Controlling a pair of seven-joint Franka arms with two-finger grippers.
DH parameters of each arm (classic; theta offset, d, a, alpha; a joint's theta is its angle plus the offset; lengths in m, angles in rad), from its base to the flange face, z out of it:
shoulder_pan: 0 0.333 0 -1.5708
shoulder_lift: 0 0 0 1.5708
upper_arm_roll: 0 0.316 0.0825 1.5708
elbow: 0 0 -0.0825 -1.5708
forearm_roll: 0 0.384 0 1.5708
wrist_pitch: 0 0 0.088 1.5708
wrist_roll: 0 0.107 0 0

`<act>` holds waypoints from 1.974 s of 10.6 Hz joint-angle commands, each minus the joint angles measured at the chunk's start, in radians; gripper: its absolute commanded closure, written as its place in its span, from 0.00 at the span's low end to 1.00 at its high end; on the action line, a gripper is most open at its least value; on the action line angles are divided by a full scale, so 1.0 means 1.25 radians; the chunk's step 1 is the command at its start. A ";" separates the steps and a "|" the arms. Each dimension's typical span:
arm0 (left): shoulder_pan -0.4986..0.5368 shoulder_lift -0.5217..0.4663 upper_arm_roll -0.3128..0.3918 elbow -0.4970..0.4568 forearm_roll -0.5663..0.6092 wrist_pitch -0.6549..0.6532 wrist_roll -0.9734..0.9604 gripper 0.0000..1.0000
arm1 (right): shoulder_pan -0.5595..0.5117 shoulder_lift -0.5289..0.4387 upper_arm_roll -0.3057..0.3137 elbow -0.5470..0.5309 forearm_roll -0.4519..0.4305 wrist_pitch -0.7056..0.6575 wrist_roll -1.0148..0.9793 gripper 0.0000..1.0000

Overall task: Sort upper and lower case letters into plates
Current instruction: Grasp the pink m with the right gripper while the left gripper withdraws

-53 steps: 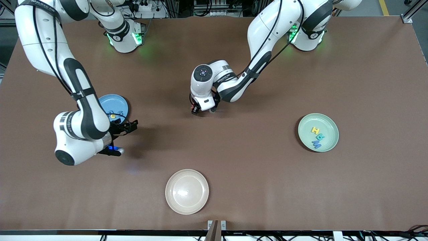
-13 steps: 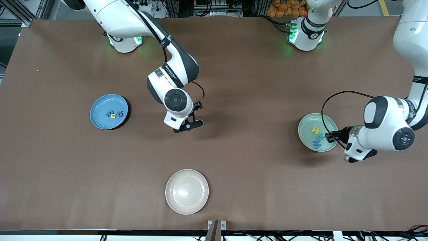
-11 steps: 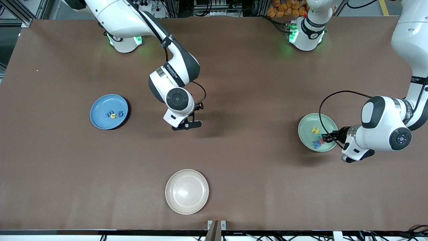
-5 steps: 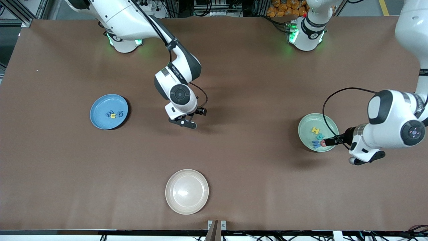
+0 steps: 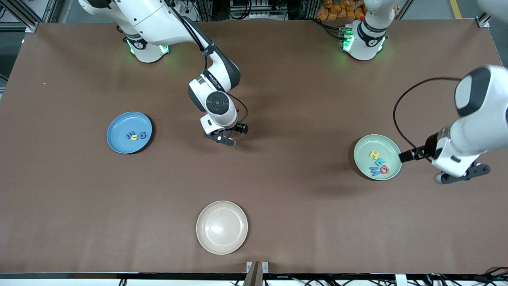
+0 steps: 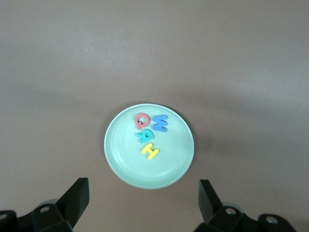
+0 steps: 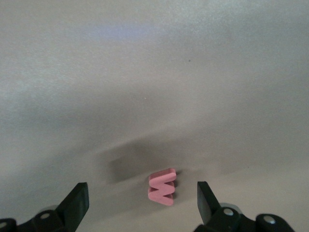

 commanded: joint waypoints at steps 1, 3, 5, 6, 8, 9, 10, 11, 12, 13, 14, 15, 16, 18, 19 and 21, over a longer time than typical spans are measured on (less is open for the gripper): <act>0.002 -0.068 -0.022 0.020 0.005 -0.064 0.000 0.00 | 0.010 -0.037 -0.006 -0.055 0.012 0.025 0.018 0.02; 0.013 -0.118 -0.021 0.044 -0.057 -0.068 0.013 0.00 | 0.008 -0.031 -0.006 -0.056 0.012 0.037 0.019 0.08; 0.044 -0.128 -0.015 0.065 -0.123 -0.069 0.017 0.00 | 0.008 -0.029 -0.006 -0.080 0.012 0.065 0.020 0.10; 0.038 -0.129 0.008 0.065 -0.129 -0.069 0.029 0.00 | 0.010 -0.030 -0.006 -0.088 0.012 0.077 0.020 0.16; -0.050 -0.149 0.133 0.075 -0.160 -0.091 0.066 0.00 | 0.008 -0.029 -0.006 -0.088 0.012 0.078 0.020 0.19; -0.116 -0.171 0.220 0.075 -0.188 -0.097 0.070 0.00 | 0.010 -0.028 -0.006 -0.088 0.012 0.078 0.020 0.28; -0.165 -0.181 0.278 0.075 -0.199 -0.106 0.070 0.00 | 0.010 -0.029 -0.006 -0.088 0.012 0.077 0.020 0.36; -0.195 -0.185 0.311 0.076 -0.210 -0.114 0.070 0.00 | 0.010 -0.029 -0.006 -0.088 0.012 0.077 0.020 0.48; -0.240 -0.205 0.357 0.078 -0.229 -0.118 0.069 0.00 | 0.010 -0.029 -0.006 -0.087 0.012 0.077 0.020 0.58; -0.306 -0.215 0.439 0.078 -0.234 -0.119 0.070 0.00 | 0.010 -0.029 -0.006 -0.087 0.012 0.077 0.020 0.68; -0.375 -0.225 0.514 0.078 -0.235 -0.123 0.070 0.00 | 0.011 -0.029 -0.006 -0.087 0.012 0.076 0.020 0.76; -0.418 -0.231 0.559 0.076 -0.234 -0.123 0.070 0.00 | 0.011 -0.029 -0.006 -0.087 0.012 0.076 0.020 0.81; -0.421 -0.231 0.560 0.075 -0.231 -0.123 0.075 0.00 | 0.011 -0.028 -0.006 -0.086 0.012 0.071 0.019 0.89; -0.418 -0.230 0.562 0.054 -0.234 -0.126 0.131 0.00 | 0.018 -0.028 -0.006 -0.063 0.012 0.043 0.015 0.92; -0.421 -0.226 0.562 0.052 -0.229 -0.124 0.136 0.00 | 0.007 -0.027 -0.009 -0.019 0.012 -0.040 0.011 0.93; -0.423 -0.226 0.548 0.058 -0.223 -0.121 0.204 0.00 | -0.049 -0.023 -0.006 0.055 0.014 -0.186 -0.048 0.96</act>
